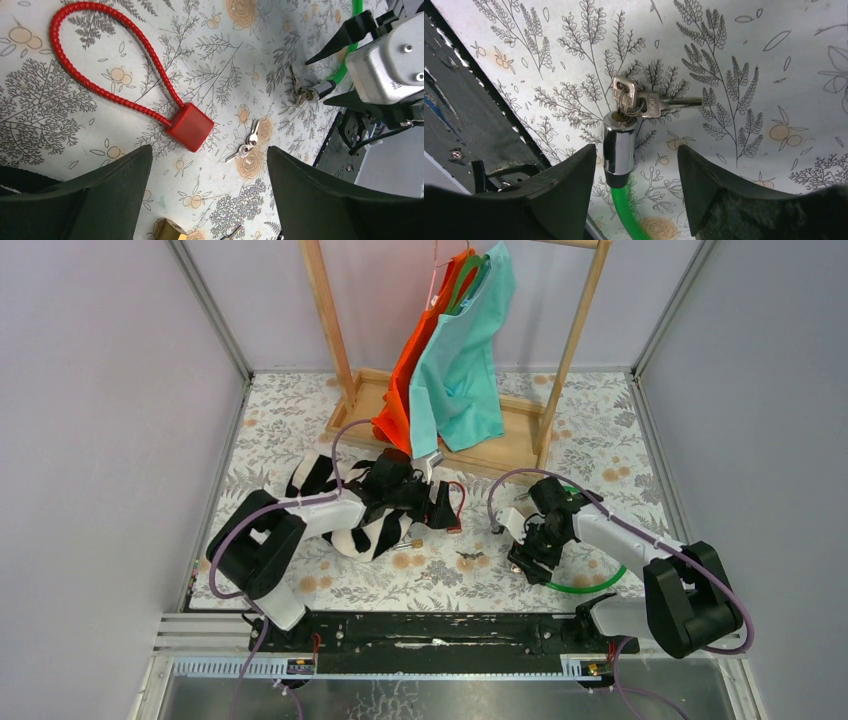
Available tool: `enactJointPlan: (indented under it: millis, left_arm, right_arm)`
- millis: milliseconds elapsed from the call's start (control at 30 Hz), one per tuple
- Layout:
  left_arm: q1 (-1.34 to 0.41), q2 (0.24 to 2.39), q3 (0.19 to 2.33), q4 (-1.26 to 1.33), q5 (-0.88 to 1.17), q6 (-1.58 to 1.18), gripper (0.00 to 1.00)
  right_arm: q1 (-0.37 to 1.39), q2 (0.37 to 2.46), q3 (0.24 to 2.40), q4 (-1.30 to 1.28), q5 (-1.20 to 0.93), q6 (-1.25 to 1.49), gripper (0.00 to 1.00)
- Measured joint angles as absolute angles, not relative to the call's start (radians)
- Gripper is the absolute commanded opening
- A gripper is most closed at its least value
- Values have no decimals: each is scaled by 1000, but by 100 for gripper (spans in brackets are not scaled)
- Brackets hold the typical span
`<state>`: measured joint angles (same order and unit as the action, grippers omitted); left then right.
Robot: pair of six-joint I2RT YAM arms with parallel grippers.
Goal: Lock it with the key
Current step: Pick up the lock from the center of the board.
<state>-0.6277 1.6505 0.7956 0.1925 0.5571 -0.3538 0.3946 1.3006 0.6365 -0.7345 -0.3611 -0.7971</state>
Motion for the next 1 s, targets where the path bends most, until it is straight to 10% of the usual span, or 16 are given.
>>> enactJointPlan:
  millis: [333,1000]
  left_arm:
    - [-628,1607,780,197,579,-295,83]
    - [-669,1609,842,272,768,-283,80]
  right_arm:
    - [436,1312,649,-659,-370,-675,15]
    - [439,1211,846,-240,-480,-33,9]
